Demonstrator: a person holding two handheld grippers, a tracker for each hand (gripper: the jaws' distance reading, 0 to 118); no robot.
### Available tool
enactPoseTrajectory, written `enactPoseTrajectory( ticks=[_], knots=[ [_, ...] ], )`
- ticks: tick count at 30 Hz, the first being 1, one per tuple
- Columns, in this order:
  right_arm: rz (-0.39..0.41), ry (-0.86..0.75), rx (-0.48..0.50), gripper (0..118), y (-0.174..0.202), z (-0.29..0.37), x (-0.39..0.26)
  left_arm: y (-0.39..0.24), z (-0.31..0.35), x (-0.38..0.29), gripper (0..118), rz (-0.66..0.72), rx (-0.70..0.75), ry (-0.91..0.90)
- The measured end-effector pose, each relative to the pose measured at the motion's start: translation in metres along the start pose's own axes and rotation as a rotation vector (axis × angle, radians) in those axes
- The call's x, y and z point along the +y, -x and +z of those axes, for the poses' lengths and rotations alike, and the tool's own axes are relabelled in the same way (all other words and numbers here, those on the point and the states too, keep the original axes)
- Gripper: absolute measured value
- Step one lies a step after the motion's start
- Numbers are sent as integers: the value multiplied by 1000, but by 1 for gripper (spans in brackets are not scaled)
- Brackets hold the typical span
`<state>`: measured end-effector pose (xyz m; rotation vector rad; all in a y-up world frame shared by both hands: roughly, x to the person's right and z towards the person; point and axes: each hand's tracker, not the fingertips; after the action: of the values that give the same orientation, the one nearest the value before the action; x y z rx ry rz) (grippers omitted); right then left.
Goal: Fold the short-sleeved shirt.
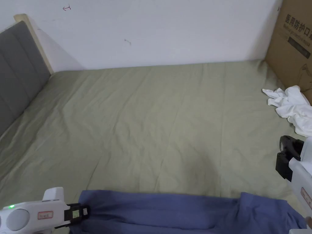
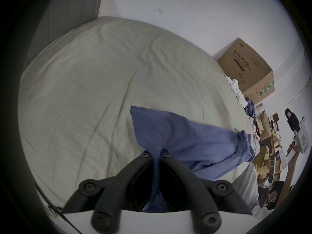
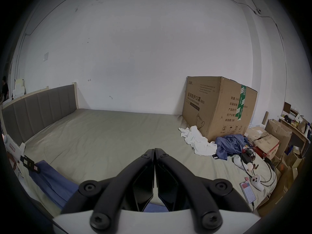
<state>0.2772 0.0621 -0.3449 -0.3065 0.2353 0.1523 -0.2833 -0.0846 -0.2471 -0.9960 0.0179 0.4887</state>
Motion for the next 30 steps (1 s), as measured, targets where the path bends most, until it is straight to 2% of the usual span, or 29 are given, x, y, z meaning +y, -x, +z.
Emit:
enactPoseTrajectory(
  ticks=[3,9,16,23,30],
  knots=[
    [-14,-13,3,0,-6,3,1,-10,28,2,3,-15,64,-9],
    [-33,-31,9,0,-18,9,0,10,59,2,3,26,165,-35],
    [-56,-35,22,0,-29,17,-6,-94,69,7,3,-49,134,-24],
    [-82,-34,27,0,-41,25,-13,-197,22,8,3,-212,48,68],
    [-91,-34,7,0,-55,33,-17,-258,-72,-14,3,-262,9,224]
  ],
)
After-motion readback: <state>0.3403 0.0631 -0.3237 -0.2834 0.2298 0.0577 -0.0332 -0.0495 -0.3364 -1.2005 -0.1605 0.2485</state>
